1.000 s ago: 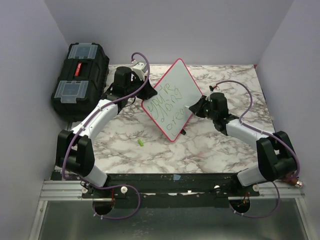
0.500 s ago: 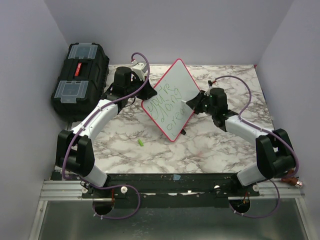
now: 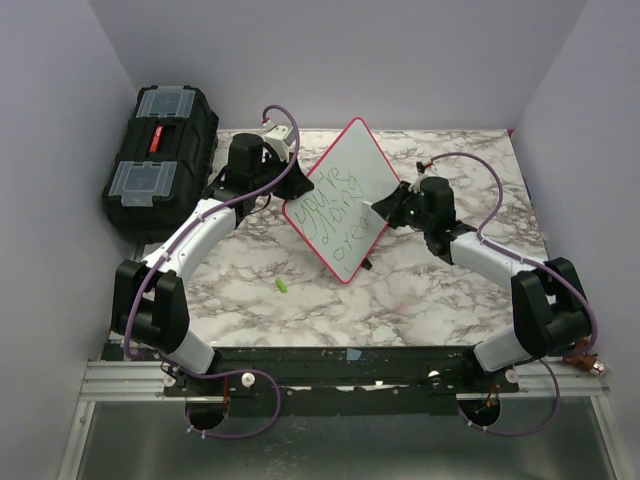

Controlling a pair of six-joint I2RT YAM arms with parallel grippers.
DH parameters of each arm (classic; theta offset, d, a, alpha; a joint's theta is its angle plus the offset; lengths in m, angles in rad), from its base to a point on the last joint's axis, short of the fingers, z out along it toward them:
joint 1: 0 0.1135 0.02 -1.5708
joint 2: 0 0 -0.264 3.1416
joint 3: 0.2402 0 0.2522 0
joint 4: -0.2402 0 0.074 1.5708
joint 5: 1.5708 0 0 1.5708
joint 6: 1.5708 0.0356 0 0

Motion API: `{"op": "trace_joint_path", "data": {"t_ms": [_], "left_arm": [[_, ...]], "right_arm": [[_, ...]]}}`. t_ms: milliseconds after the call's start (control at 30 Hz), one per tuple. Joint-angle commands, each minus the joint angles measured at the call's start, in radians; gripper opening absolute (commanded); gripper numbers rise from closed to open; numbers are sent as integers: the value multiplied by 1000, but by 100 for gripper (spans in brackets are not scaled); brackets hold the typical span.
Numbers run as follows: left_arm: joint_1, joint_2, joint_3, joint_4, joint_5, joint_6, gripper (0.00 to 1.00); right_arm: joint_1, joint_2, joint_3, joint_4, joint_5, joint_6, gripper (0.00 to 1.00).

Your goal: Write a sentence on the whiteboard

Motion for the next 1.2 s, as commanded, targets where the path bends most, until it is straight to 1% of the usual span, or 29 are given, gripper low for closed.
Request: {"op": "trace_joint_path", "data": {"t_ms": [0, 167, 767, 1000, 1167], "left_arm": [[-39, 17, -44, -117, 75, 113, 0], [-38, 17, -45, -118, 74, 112, 0], [-39, 16, -44, -117, 76, 110, 0], [-38, 19, -44, -117, 77, 109, 0], [-39, 21, -45, -114, 80, 109, 0]], "right_arm": [[14, 22, -50, -61, 33, -1, 1], [14, 19, -63, -75, 64, -3, 1], [15, 14, -126, -81, 43, -13, 1], [14, 8, -134, -101, 111, -12, 1], [13, 24, -91, -110, 166, -17, 1]]}}
